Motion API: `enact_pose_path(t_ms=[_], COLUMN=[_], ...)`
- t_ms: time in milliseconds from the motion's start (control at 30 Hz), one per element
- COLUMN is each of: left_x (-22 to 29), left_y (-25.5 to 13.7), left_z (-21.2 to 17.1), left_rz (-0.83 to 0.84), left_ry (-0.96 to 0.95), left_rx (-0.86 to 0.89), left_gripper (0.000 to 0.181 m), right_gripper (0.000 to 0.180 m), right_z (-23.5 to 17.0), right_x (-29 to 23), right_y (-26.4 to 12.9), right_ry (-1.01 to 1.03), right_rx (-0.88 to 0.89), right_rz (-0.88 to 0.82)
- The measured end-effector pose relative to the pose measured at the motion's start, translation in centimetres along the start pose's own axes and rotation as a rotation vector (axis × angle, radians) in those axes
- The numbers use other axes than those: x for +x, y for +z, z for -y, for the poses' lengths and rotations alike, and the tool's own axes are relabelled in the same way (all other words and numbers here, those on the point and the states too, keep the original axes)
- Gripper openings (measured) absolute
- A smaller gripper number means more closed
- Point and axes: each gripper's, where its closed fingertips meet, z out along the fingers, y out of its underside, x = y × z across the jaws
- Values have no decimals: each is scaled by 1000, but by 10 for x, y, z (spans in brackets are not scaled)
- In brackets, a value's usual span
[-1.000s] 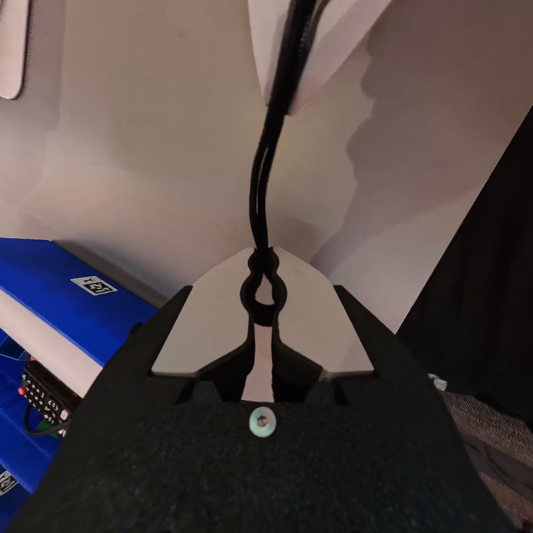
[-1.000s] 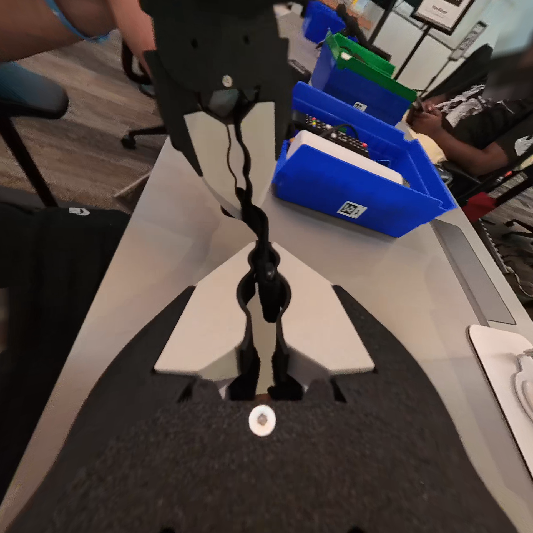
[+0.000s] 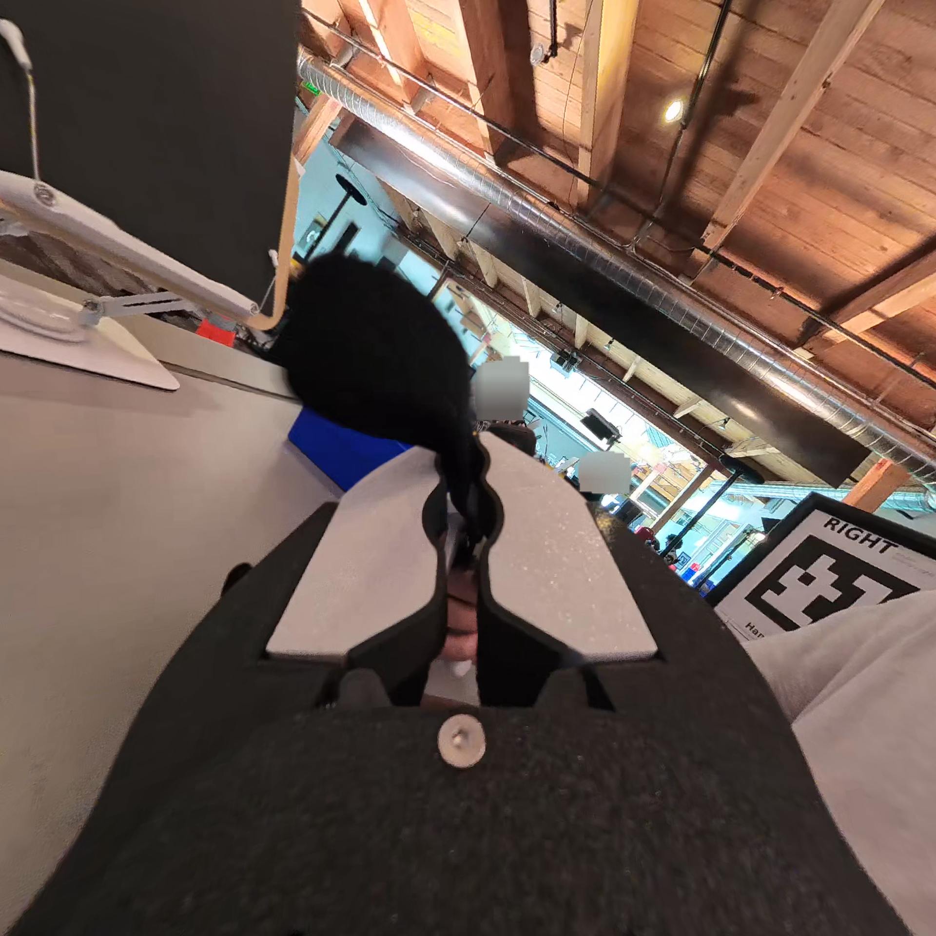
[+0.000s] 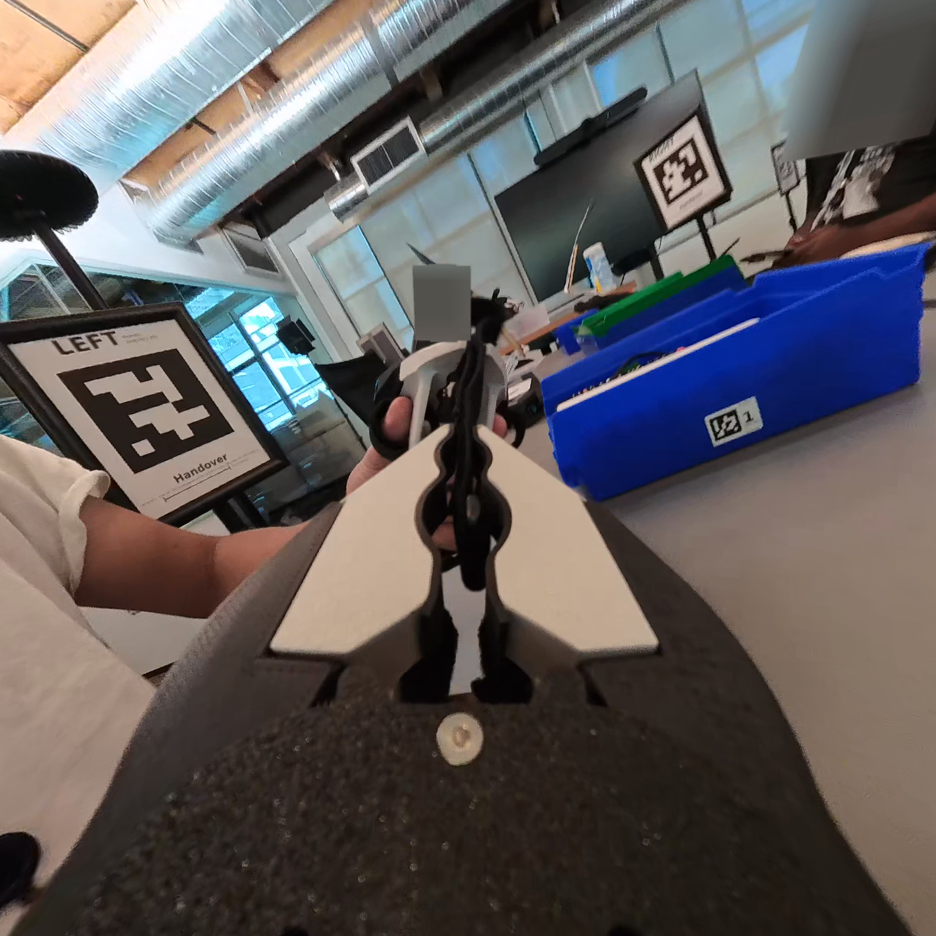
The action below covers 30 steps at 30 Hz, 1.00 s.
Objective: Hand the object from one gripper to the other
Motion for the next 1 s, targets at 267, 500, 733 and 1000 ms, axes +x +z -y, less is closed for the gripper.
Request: enact_pose_path(t_ms=[267, 500, 733, 1000], left_x=[-4, -2, 2, -6], left_y=[-8, 1, 0, -50], left_z=[-19, -40, -52, -86], left_rz=[5, 18, 63, 196], left_ry=[137, 239, 338, 337], left_rx=[-198, -281, -315, -429], left_gripper=[5, 5, 15, 38], right_gripper=[33, 43, 5, 5], right_z=[18, -24, -25, 142], right_x=[10, 2, 9, 31], right_y=[-25, 1, -5, -148], right_ry=[-178, -302, -381, -480], right_rx=[-343, -720, -762, -542], right_rz=[-90, -109, -137, -724])
